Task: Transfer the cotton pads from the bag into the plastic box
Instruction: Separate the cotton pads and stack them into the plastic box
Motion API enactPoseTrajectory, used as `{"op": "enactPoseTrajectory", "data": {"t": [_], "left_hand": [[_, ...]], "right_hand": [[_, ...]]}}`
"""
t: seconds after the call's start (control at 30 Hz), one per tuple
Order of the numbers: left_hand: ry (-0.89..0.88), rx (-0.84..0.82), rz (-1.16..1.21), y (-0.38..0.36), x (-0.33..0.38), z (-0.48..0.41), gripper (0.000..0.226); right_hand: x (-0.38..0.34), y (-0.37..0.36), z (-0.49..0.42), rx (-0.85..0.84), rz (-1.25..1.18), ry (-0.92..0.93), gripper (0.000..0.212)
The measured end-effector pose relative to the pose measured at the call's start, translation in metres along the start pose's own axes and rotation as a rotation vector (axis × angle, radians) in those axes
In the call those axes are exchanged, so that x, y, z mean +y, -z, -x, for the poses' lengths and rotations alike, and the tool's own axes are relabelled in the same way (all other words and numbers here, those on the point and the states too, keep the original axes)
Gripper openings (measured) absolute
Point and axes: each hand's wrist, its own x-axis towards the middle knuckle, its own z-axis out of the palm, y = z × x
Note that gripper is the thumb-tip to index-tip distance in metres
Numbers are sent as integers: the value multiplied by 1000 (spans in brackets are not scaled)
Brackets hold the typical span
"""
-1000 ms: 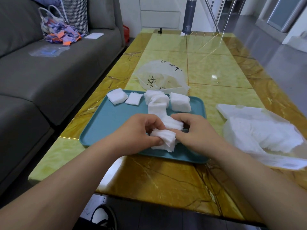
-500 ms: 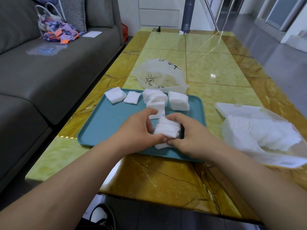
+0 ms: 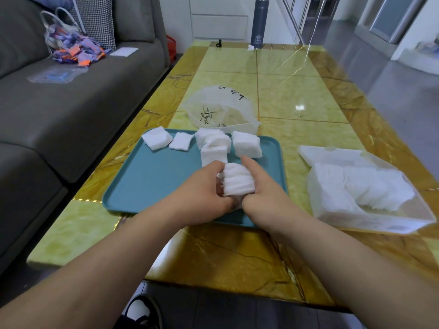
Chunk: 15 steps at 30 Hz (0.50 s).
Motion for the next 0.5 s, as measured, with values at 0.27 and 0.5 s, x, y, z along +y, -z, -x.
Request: {"op": "enactPoseTrajectory", "data": {"t": [0.27, 0.5], "left_hand": [[-80, 38, 203, 0, 27, 1, 43], [-184, -103, 436, -44, 76, -1, 21]], "right_hand": [[-18, 56, 23, 115, 2, 114, 72], [-11, 120, 58, 51, -189, 97, 40]]}}
